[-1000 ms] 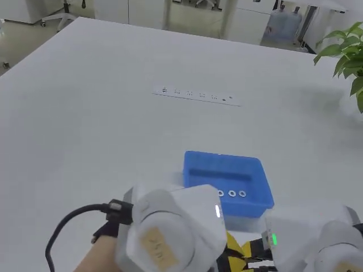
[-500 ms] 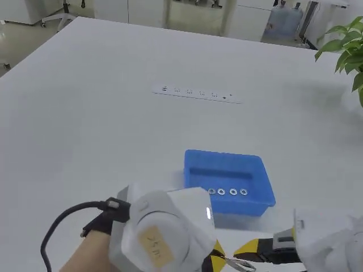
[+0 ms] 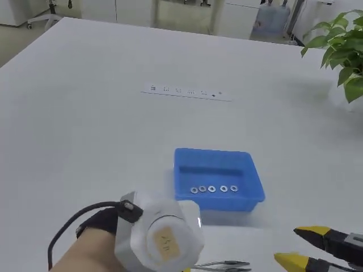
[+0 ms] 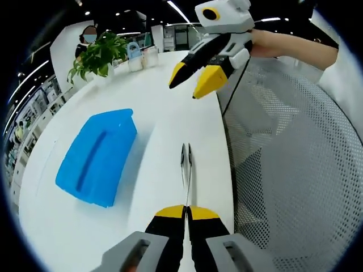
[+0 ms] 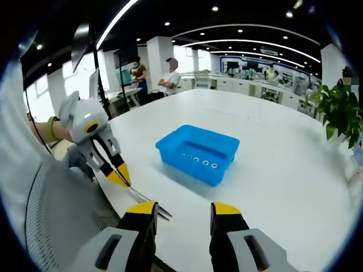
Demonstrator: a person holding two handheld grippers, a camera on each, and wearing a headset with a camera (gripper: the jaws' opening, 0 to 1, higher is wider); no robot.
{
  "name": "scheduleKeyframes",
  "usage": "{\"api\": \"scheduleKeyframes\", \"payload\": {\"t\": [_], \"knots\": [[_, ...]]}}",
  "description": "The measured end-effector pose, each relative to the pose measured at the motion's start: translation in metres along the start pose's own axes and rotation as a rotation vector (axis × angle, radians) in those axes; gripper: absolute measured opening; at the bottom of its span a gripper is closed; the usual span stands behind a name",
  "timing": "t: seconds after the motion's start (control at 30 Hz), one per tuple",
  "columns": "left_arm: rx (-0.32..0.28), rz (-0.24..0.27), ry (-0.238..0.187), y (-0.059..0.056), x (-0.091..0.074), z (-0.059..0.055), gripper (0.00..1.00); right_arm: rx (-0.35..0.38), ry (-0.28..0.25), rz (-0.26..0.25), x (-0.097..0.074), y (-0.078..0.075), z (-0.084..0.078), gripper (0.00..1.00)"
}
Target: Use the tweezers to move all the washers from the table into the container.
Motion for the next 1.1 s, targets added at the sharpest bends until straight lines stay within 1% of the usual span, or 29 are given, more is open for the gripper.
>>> {"api": "scheduleKeyframes", "payload": {"t": [0.07, 0.1, 0.13, 0.23, 0.3, 0.47, 0.53, 0.57, 0.6, 0.63, 0.67, 0.77, 0.8, 0.83, 0.9, 0.97, 1.0, 1.03, 1.07, 1.1], "knots": [[0.005, -0.003, 0.018, 0.0, 0.002, -0.001, 0.0, 0.0, 0.002, -0.012, -0.002, -0.003, -0.001, 0.34], [0.008, -0.007, 0.036, -0.001, 0.003, -0.003, 0.0, -0.003, 0.008, -0.028, -0.003, -0.005, -0.002, 0.35], [0.01, -0.007, 0.041, -0.001, 0.003, -0.003, 0.0, -0.007, 0.009, -0.034, -0.003, -0.005, -0.002, 0.35], [0.019, -0.015, 0.074, -0.002, 0.004, -0.006, 0.0, -0.005, 0.011, -0.041, -0.004, -0.004, -0.002, 0.34], [0.011, -0.017, 0.088, -0.002, 0.005, -0.007, 0.0, -0.005, 0.015, -0.042, -0.003, -0.003, -0.003, 0.34], [0.007, -0.019, 0.094, -0.003, 0.005, -0.008, 0.0, -0.008, 0.015, -0.034, 0.0, -0.001, -0.002, 0.34], [0.007, -0.008, 0.09, -0.002, 0.005, -0.008, 0.0, -0.012, 0.013, -0.03, 0.0, -0.001, -0.002, 0.34], [0.016, -0.003, 0.085, -0.001, 0.004, -0.007, 0.0, -0.013, 0.011, -0.03, 0.0, -0.001, -0.001, 0.34], [0.019, 0.021, 0.076, 0.002, 0.002, -0.007, 0.0, -0.013, 0.01, -0.029, 0.0, -0.001, -0.001, 0.34], [0.012, 0.033, 0.069, 0.003, 0.0, -0.006, 0.03, -0.013, 0.004, -0.028, 0.0, -0.001, 0.0, 0.35], [0.001, 0.043, 0.055, 0.004, -0.002, -0.005, 0.08, -0.014, -0.002, -0.028, -0.001, -0.002, 0.001, 0.35], [-0.065, 0.095, -0.018, 0.008, -0.013, 0.001, 0.16, 0.0, -0.034, -0.031, -0.001, -0.002, 0.006, 0.37], [-0.077, 0.106, -0.032, 0.008, -0.016, 0.001, 0.17, 0.002, -0.04, -0.034, -0.001, -0.003, 0.007, 0.37], [-0.1, 0.129, -0.058, 0.01, -0.022, 0.002, 0.18, 0.003, -0.048, -0.04, -0.001, -0.004, 0.008, 0.39], [-0.141, 0.17, -0.09, 0.012, -0.03, 0.003, 0.22, 0.0, -0.064, -0.05, -0.002, -0.005, 0.011, 0.42], [-0.187, 0.23, -0.144, 0.017, -0.041, 0.006, 0.28, 0.004, -0.095, -0.06, -0.002, -0.007, 0.016, 0.46], [-0.217, 0.278, -0.183, 0.021, -0.048, 0.009, 0.31, 0.008, -0.111, -0.059, -0.003, -0.007, 0.019, 0.47], [-0.239, 0.3, -0.207, 0.023, -0.053, 0.012, 0.33, 0.01, -0.13, -0.058, -0.003, -0.007, 0.022, 0.47], [-0.258, 0.318, -0.234, 0.025, -0.059, 0.015, 0.34, 0.016, -0.161, -0.059, -0.004, -0.009, 0.027, 0.47], [-0.271, 0.343, -0.267, 0.027, -0.065, 0.019, 0.35, 0.021, -0.181, -0.057, -0.004, -0.009, 0.031, 0.47]]}}
Point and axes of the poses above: the centre of the closed fingertips' face, and the gripper's own axes: x roughly forward along the fingers, y roughly to its left, z roughly out of its top, the point moved 2 cm from there along -x, roughly backward along the fingers, and after that the axes turned 6 degrees about -y, right-handed, at the moved point
